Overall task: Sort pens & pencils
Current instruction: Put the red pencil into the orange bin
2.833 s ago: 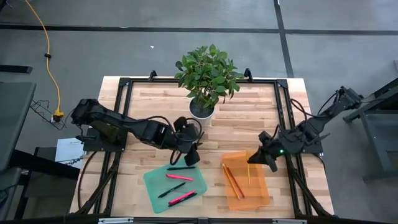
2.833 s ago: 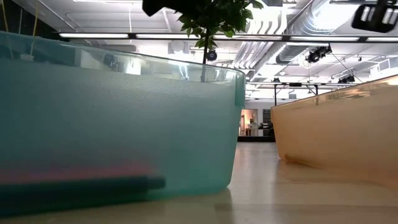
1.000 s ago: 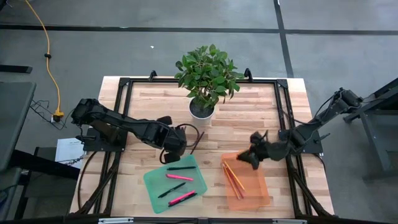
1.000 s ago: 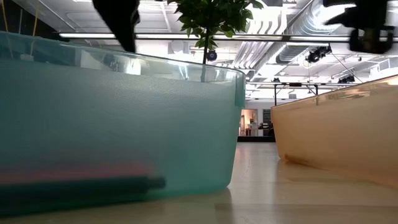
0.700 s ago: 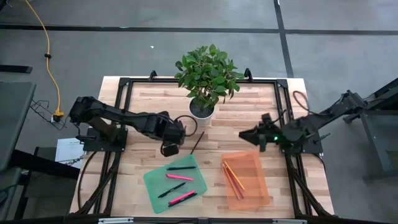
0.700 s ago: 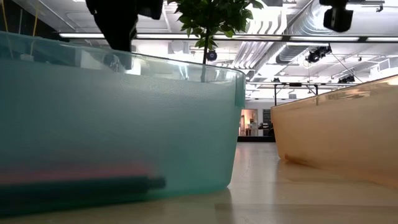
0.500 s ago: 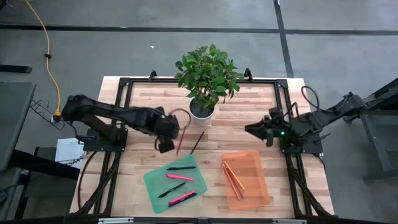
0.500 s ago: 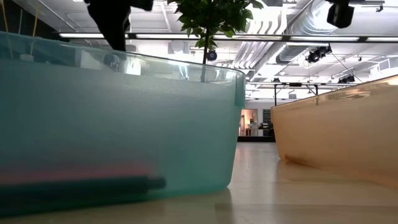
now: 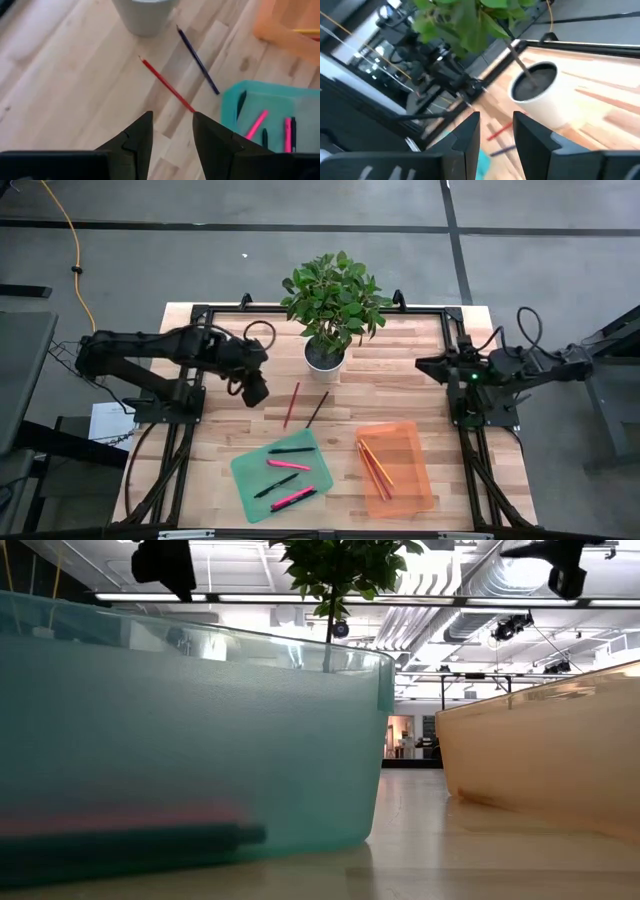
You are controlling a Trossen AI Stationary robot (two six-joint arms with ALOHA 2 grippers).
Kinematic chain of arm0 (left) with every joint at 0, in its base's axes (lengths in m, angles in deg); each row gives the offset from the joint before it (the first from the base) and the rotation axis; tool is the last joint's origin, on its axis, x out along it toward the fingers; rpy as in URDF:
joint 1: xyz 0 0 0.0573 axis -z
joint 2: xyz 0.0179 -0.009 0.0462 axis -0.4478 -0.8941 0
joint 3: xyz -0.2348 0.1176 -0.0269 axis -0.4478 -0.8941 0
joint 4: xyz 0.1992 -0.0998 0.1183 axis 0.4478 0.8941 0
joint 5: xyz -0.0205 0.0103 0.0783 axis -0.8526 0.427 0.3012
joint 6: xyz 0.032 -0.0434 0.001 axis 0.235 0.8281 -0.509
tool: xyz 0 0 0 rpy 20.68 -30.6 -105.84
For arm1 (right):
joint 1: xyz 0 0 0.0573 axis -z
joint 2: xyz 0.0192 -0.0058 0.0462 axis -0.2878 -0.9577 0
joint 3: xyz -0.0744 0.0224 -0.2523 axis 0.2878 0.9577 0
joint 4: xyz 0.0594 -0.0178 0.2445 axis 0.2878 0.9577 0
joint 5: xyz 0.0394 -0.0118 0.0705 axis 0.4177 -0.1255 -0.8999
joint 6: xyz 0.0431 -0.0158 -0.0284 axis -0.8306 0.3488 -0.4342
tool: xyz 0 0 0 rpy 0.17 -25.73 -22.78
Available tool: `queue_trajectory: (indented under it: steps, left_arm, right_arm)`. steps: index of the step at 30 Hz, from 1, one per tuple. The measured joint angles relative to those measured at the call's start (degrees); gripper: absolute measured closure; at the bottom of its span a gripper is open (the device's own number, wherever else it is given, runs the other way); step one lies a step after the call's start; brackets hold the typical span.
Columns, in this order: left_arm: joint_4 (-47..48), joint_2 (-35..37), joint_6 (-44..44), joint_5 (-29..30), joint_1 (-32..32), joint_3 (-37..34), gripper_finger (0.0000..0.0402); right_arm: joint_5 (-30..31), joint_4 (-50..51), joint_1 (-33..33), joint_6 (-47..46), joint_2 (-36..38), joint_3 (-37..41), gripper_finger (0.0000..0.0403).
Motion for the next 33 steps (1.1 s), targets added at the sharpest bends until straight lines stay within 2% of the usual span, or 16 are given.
queue_trajectory:
  steps: [4, 9, 17, 19, 26, 33]
  left_arm:
    - [-2.2, -4.0, 0.2, -4.9, -1.8, -2.9, 0.0275]
    - [-12.9, -6.2, 2.4, -10.9, -3.4, -10.9, 0.0275]
    - [-23.3, -6.5, 10.1, -9.9, -4.4, -19.3, 0.0275]
    - [-22.8, -6.5, 12.0, -9.2, -5.3, -20.5, 0.0275]
    - [-24.3, -8.0, 14.7, -6.8, -7.8, -20.8, 0.0275]
    - [-29.6, -13.4, 17.8, -6.9, -7.4, -20.6, 0.0275]
  right_arm:
    - [-3.7, 4.5, 3.3, 2.4, 1.7, 0.0, 0.0295]
    - [-9.1, 5.5, 6.8, 5.7, 1.9, 0.0, 0.0295]
    - [-11.6, 5.5, 10.5, 6.6, 1.8, 0.0, 0.0295]
    - [-11.7, 5.5, 11.4, 6.7, 1.6, 0.0, 0.0295]
    - [-12.4, 5.5, 13.8, 7.1, 1.4, 0.0, 0.0295]
    - [-14.9, 5.6, 15.2, 8.6, 0.4, 0.0, 0.0295]
